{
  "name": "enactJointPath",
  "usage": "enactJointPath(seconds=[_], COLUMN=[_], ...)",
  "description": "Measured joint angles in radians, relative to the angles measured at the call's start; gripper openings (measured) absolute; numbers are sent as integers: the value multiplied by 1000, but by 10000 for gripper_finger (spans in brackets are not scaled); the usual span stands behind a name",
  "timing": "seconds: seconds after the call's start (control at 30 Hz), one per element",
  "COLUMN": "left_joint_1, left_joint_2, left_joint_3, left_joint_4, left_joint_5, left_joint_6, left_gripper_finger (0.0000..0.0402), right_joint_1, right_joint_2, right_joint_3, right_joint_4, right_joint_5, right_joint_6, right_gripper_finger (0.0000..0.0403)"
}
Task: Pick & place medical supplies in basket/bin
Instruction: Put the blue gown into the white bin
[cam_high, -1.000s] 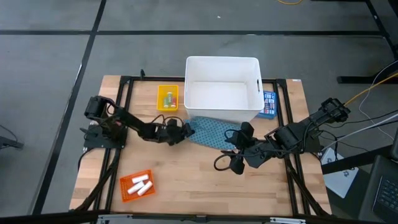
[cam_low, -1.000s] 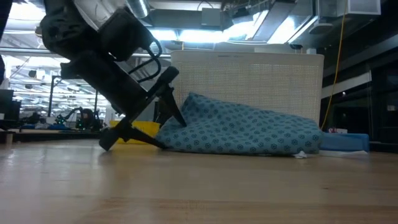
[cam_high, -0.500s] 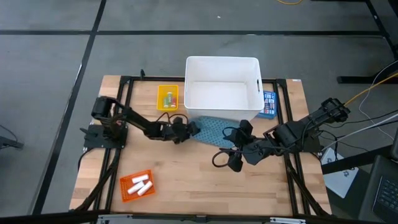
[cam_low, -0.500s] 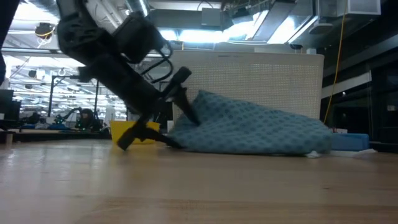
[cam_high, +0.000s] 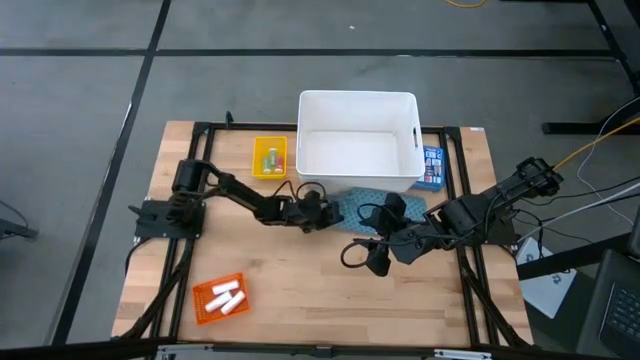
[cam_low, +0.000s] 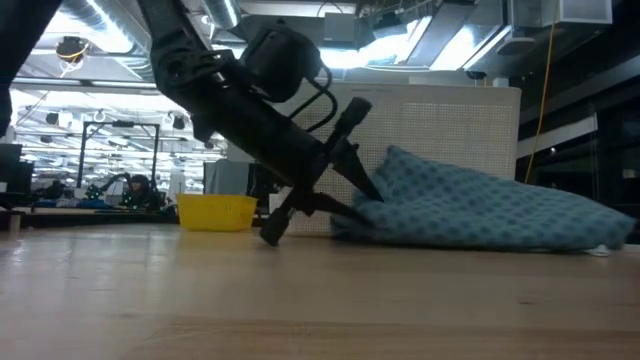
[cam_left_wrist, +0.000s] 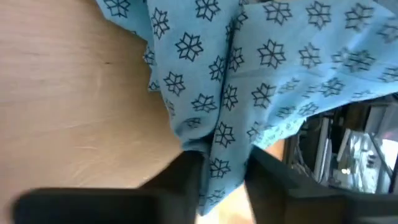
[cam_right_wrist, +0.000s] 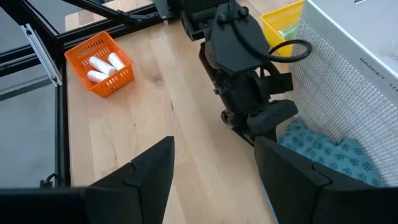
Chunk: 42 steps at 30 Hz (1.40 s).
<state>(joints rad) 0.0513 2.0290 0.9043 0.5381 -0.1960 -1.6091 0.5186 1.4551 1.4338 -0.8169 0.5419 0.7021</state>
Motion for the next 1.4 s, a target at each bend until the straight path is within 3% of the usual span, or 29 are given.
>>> enactJointPath(seconds=[0.1, 0.17, 0.57, 0.87, 1.17, 1.4], left_joint_1=[7, 10, -34, -153, -218, -191], left_joint_2=[0, 0, 3, -9, -144, -354], left_joint_3=[0, 0, -5, -3, -3, -3], left_joint_4=[37, 83, 544, 912, 908, 713], left_joint_5=[18, 28, 22, -118, -157, -140], left_joint_6=[30, 57, 119, 189, 352, 516], left_gripper_finger=[33, 12, 3, 2, 2, 2], right_joint_1=[0, 0, 0, 0, 0, 0], right_joint_2=[0, 0, 0, 0, 0, -1], right_joint_3=[0, 0, 0, 0, 0, 2], right_joint_4=[0, 0, 1, 1, 10, 19], right_joint_5=[0, 0, 18, 27, 20, 25], right_joint_6=[-3, -3, -8, -12, -30, -33], right_gripper_finger=[224, 224, 224, 224, 224, 224])
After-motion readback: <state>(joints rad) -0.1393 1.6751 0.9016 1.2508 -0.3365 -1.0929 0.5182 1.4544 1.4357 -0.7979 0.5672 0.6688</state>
